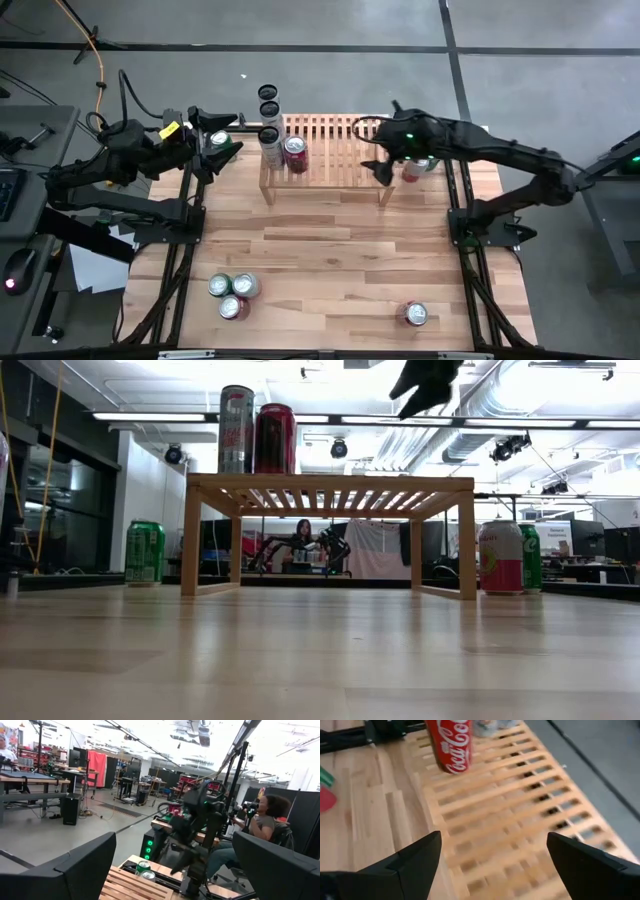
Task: Place canned beverage on shelf
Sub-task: Put the left red-white soda can on the shelf aligned with the other red-white soda can
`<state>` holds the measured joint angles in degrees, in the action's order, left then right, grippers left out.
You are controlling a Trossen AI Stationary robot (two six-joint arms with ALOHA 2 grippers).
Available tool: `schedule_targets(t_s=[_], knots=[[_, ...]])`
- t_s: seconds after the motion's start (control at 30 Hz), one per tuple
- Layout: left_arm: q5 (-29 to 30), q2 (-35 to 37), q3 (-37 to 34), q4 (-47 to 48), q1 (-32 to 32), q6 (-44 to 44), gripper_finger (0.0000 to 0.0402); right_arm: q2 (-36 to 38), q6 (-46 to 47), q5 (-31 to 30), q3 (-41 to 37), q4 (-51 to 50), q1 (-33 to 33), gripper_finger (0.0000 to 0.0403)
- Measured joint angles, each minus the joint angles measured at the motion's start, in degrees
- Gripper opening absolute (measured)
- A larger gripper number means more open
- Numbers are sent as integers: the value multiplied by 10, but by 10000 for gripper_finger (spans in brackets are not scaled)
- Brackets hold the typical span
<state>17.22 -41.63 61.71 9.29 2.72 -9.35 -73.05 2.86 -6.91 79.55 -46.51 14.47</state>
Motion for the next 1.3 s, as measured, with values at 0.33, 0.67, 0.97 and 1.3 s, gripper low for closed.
schedule_targets(t_s=[0.33,0.67,0.97,1.3], knots=[[0,0,0,5,0,5,392,107,49,-96,0,-22,-22,348],[1,0,0,6,0,6,392,128,62,-91,0,-22,-22,348],[1,0,0,6,0,6,392,127,61,-90,0,-22,-22,348],[2,0,0,6,0,15,392,127,61,-90,0,-22,-22,348]])
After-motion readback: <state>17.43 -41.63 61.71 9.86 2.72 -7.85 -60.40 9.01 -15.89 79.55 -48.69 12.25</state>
